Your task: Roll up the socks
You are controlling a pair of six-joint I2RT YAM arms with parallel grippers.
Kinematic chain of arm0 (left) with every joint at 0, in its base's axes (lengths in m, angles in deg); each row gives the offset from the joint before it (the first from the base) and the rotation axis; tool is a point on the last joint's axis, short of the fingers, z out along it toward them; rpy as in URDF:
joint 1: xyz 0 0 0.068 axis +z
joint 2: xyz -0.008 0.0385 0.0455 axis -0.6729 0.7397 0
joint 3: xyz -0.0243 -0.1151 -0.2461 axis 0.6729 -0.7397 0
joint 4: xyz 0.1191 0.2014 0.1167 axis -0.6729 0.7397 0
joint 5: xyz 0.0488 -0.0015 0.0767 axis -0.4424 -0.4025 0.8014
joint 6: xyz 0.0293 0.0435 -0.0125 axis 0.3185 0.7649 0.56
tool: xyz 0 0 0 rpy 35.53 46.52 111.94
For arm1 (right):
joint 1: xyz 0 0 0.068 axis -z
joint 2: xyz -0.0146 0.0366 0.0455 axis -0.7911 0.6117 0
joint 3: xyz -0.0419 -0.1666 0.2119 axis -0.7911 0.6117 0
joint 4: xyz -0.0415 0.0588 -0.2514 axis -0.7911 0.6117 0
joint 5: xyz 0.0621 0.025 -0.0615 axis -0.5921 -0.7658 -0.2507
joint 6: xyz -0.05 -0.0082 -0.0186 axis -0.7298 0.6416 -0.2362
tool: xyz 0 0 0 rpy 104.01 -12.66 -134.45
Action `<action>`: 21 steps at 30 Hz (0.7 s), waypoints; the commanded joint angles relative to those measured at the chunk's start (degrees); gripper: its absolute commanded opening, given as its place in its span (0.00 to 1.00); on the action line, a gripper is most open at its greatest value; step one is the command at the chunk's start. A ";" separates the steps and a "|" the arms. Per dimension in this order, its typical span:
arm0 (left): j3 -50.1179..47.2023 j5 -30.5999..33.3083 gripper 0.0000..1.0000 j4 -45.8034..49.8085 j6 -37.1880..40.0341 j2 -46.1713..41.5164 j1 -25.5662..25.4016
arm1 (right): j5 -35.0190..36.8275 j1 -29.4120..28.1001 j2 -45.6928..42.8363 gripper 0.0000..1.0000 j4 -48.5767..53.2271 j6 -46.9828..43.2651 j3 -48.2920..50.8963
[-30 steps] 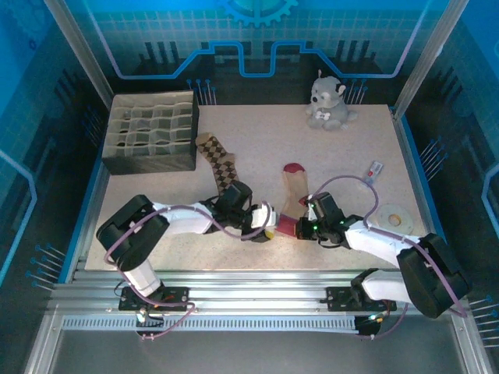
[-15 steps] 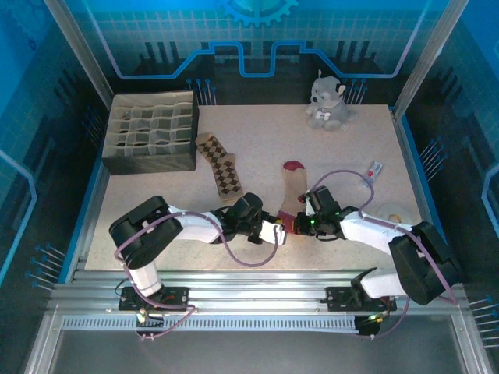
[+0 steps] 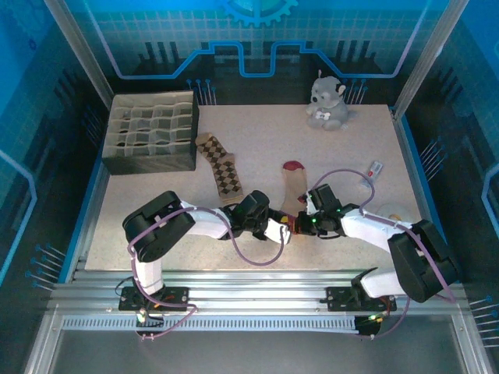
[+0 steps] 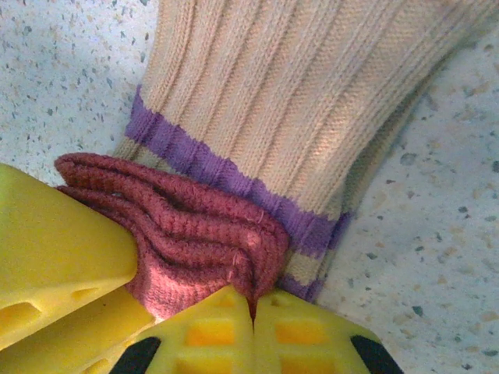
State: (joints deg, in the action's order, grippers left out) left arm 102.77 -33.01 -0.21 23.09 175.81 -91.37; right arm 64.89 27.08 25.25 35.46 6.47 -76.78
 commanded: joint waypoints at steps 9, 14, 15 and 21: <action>2.69 1.62 0.44 11.47 9.97 2.43 1.16 | -3.95 4.09 6.01 0.00 10.90 -4.20 -1.35; 4.25 3.29 0.44 16.57 13.01 2.90 1.79 | -4.78 4.21 7.91 0.00 12.64 -5.43 -3.68; 5.08 3.61 0.42 18.18 13.31 3.18 1.88 | -5.04 4.25 7.83 0.00 12.98 -5.60 -3.92; 14.29 3.33 0.18 35.73 14.03 6.26 2.01 | -6.09 4.93 4.77 0.00 15.90 -7.11 -4.68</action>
State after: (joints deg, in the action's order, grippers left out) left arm 114.53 -33.35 21.06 34.72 178.67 -91.09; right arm 57.81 31.03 30.52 43.05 1.12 -82.39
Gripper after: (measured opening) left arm 0.191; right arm 0.041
